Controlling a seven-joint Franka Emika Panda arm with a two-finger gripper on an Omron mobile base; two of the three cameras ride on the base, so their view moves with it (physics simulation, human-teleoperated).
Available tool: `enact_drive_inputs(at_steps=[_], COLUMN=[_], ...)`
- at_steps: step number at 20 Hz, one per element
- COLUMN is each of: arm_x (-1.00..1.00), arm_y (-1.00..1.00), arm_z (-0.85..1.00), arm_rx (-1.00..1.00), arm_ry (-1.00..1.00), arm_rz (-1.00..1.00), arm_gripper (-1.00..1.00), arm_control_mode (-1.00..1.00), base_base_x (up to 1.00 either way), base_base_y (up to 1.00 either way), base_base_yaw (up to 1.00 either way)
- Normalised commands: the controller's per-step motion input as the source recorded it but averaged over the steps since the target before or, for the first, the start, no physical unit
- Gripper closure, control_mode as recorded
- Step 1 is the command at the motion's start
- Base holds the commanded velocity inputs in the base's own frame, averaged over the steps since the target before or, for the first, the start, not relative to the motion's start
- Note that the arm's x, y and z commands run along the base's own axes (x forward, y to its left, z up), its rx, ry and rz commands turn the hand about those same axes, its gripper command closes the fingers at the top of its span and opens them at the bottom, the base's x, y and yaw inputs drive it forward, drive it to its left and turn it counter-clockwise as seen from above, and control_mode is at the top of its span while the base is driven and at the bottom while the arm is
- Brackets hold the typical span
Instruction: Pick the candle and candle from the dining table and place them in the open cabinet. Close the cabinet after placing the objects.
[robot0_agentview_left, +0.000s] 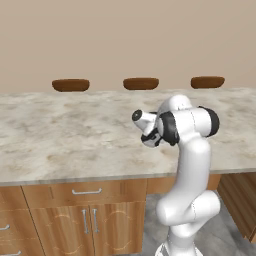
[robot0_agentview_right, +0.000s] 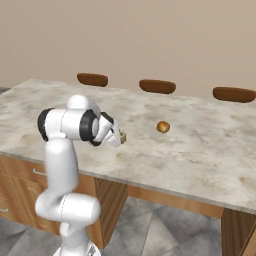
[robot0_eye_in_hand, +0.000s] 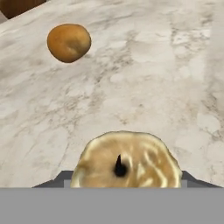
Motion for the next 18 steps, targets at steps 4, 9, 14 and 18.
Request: enact_drive_inputs(at_steps=[4,9,14,18], arm_x=[-0.53,-0.5,-0.49,-0.49], arm_y=[0.03,0.0,0.0,0.02], arm_z=[0.35,0.39,0.4,0.42], arm_rx=[0.0,0.0,0.0,-0.03], arm_ry=[0.0,0.01,0.11,0.14], arm_rz=[0.15,0.34,0.5,0.49], arm_gripper=[1.0,1.0,1.0,1.0], arm_control_mode=[-1.0,-1.0,-1.0,-1.0], base_base_x=[0.0,0.0,0.0,0.0], base_base_y=[0.0,0.0,0.0,0.0], base_base_yaw=[0.0,0.0,0.0,0.0])
